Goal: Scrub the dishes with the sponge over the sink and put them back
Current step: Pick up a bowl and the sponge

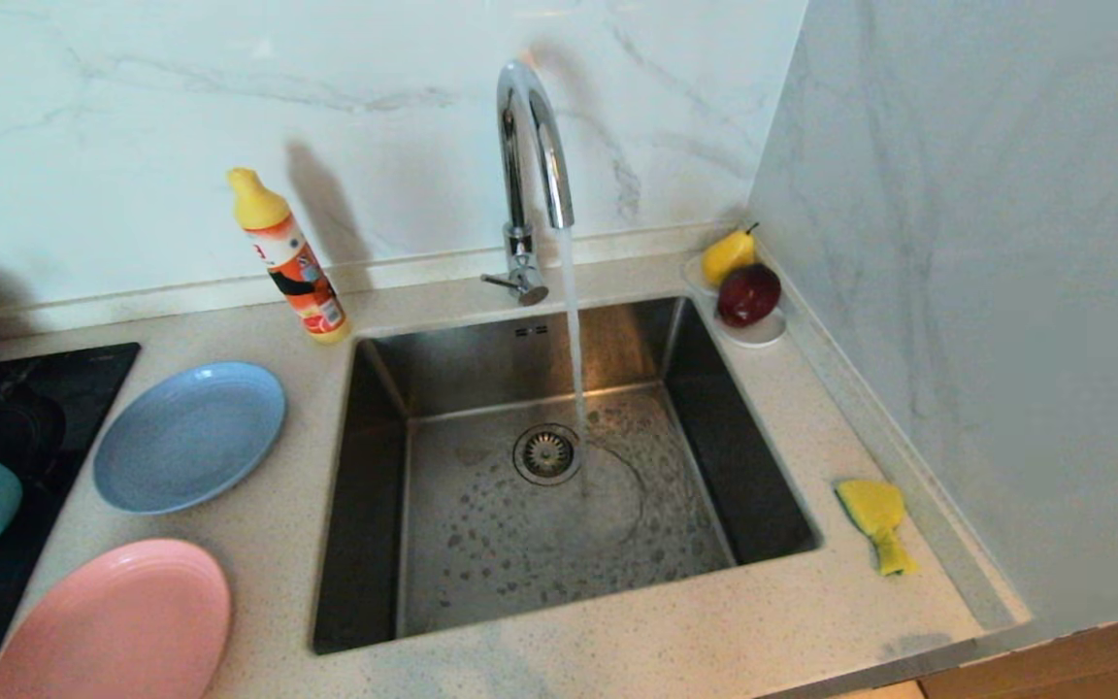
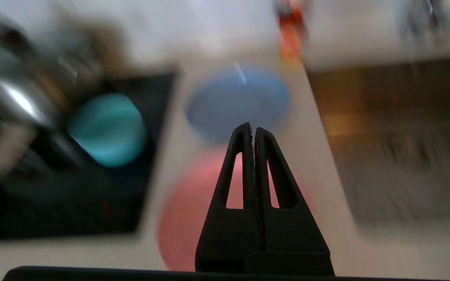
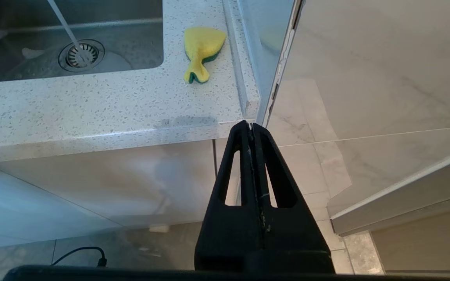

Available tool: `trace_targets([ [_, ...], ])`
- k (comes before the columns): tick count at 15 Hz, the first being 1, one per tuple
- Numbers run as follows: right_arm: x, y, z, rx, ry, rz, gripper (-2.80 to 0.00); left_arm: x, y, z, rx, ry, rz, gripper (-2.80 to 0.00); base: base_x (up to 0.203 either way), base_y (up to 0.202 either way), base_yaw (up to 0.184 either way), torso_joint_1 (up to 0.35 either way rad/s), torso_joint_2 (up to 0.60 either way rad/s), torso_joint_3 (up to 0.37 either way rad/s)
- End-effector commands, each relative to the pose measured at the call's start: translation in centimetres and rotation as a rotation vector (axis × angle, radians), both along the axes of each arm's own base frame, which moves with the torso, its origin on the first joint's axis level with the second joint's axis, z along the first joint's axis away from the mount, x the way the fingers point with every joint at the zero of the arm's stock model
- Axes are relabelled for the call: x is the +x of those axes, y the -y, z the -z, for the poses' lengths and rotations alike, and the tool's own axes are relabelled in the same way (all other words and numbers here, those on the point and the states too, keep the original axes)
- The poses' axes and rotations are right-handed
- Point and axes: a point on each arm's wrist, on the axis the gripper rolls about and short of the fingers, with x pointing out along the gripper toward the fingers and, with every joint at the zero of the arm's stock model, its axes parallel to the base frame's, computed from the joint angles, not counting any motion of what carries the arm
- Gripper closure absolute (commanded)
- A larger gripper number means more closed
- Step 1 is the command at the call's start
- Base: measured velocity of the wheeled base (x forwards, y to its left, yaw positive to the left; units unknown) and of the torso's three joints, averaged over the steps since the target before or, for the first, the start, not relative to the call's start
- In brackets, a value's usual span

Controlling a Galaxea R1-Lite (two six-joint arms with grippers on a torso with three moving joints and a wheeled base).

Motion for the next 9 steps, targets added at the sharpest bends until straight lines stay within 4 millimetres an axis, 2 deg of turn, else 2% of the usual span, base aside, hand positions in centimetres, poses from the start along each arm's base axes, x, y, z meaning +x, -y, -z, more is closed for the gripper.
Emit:
trace_targets([
  [1,0.0,0.0,0.0,0.0,0.003,0.0,0.0,-0.9,0.3,4.2,-0.011,-0.125,0.109,0.0,0.0,0.0,0.0,0.0,0.0,0.0],
  [3,0.0,0.0,0.0,0.0,0.001,0.0,0.0,-0.7,0.5,5.4,-0.077,-0.202,0.203,0.0,0.0,0.0,0.0,0.0,0.0,0.0],
  [9,0.0,0.0,0.0,0.0,0.002,0.0,0.0,-0.7,0.5,5.5,-0.096,-0.211,0.208,0.0,0.0,0.0,0.0,0.0,0.0,0.0],
])
